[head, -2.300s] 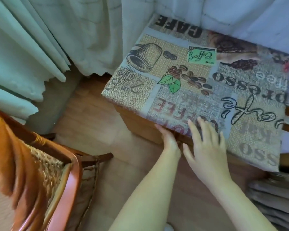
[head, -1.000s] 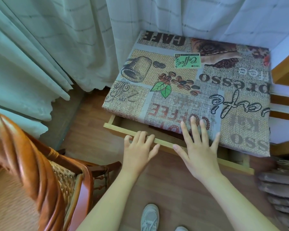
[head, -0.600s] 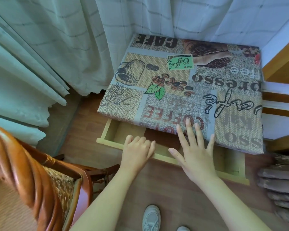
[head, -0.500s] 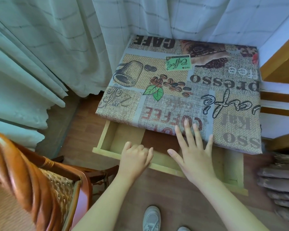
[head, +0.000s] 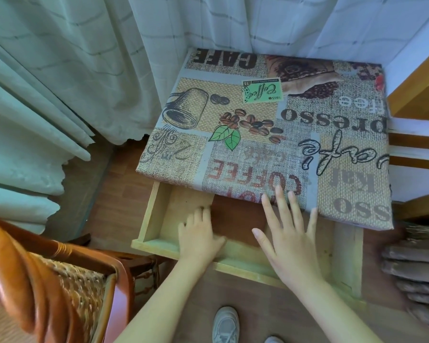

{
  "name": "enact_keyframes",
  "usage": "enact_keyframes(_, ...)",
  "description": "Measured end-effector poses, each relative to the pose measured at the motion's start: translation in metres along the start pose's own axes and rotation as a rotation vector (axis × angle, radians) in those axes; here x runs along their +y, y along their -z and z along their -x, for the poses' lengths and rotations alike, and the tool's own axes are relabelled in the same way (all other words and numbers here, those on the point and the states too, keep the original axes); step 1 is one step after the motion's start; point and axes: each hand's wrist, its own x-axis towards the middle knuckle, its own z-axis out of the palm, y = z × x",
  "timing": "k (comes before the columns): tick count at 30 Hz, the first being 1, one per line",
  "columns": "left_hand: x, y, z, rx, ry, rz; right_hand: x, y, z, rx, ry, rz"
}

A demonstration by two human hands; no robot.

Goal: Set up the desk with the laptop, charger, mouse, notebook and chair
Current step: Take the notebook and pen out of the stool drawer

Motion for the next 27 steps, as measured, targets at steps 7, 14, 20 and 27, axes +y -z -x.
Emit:
enact_keyframes(7, 0.015, -0.022, -0.012, -0.100, -0.132, 0.165, 0.005, -0.034, 0.044, -0.057, -0.018, -0.121)
enact_keyframes(14, 0.011, -0.030, -0.017, -0.200, -0.074, 0.268, 0.007, -0.054, 0.025, -0.234, -0.302, -0.341)
enact_keyframes(20, 0.005, -0.031, -0.021, -0.160, -0.090, 0.451, 0.008, -0.066, -0.018, -0.208, -0.415, -0.556)
enact_keyframes(27, 0.005, -0.031, -0.018, -0.153, -0.112, 0.407, -0.008, -0.071, -0.004, -0.297, -0.377, -0.562)
